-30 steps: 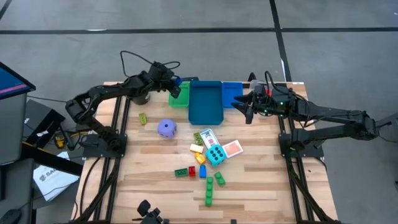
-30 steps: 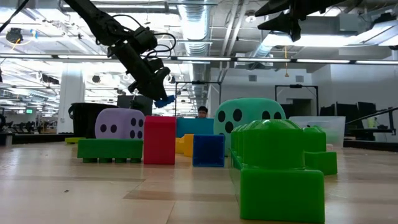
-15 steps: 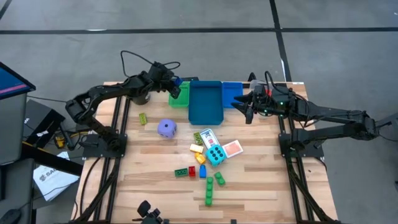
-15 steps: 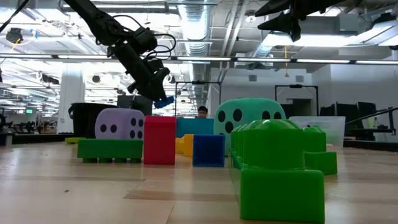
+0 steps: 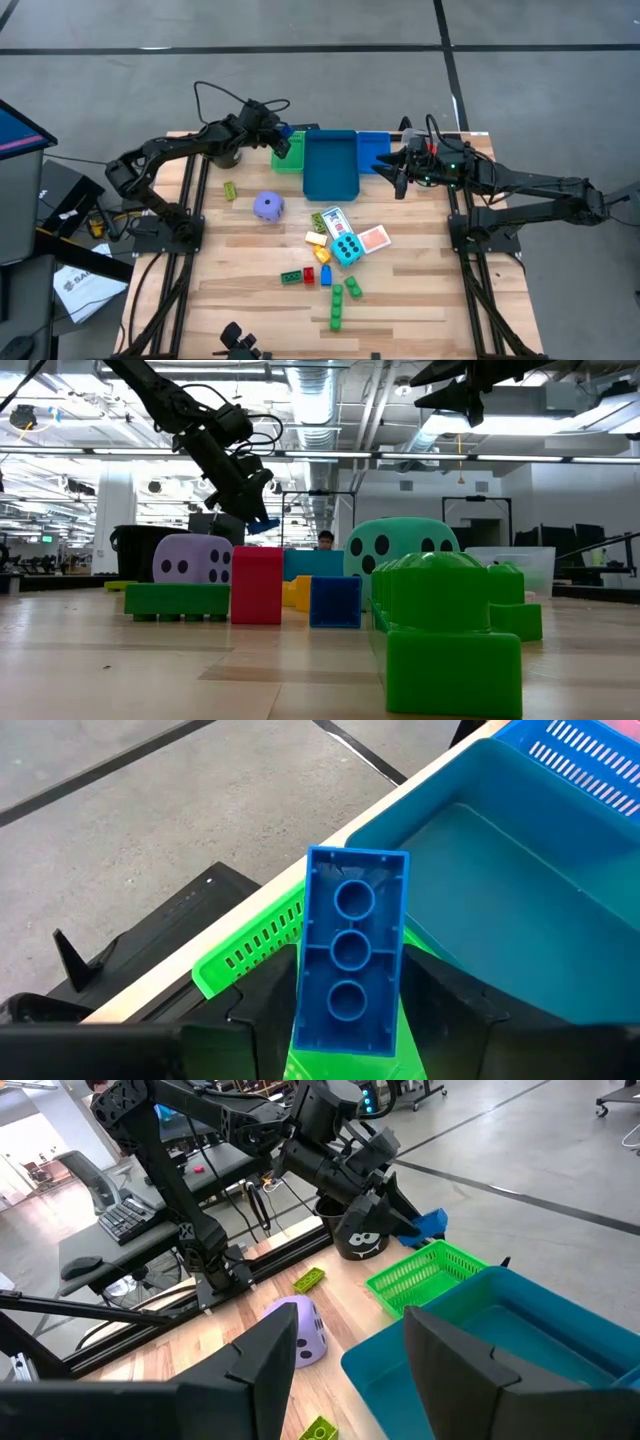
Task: Pick & Place Toys
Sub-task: Put the small blue game piece into the green bin, then put the small light green game piece into the green bin
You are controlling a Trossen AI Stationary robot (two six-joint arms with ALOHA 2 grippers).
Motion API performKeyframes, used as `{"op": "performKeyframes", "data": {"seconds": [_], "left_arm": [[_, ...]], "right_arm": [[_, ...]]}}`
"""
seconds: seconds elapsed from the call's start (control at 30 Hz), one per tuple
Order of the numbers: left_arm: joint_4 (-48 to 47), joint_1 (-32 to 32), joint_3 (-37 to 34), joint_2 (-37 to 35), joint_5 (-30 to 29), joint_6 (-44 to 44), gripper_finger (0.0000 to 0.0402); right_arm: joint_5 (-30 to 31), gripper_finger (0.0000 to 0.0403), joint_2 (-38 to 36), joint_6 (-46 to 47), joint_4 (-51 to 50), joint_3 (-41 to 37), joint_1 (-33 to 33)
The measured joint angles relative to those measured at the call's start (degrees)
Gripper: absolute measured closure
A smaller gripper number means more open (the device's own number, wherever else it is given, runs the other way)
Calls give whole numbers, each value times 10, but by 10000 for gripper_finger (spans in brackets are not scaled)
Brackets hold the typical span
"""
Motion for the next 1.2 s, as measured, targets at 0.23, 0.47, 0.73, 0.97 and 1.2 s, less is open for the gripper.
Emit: {"op": "performKeyframes", "data": {"seconds": [0.23, 0.47, 0.73, 0.97, 1.2], "left_arm": [[0, 0, 0, 0, -3, 0, 234], [0, -3, 0, 0, 3, 0, 246], [0, -36, 0, 0, 139, -30, 247], [0, -97, 0, 0, 351, -29, 232], [0, -186, 0, 0, 406, -26, 212]], "right_arm": [[0, 223, 0, 0, 0, 0, 0], [0, 223, 0, 0, 0, 0, 0], [0, 223, 0, -1, 0, 0, 0], [0, 223, 0, -1, -9, 0, 0], [0, 223, 0, 7, -26, 0, 0]]}}
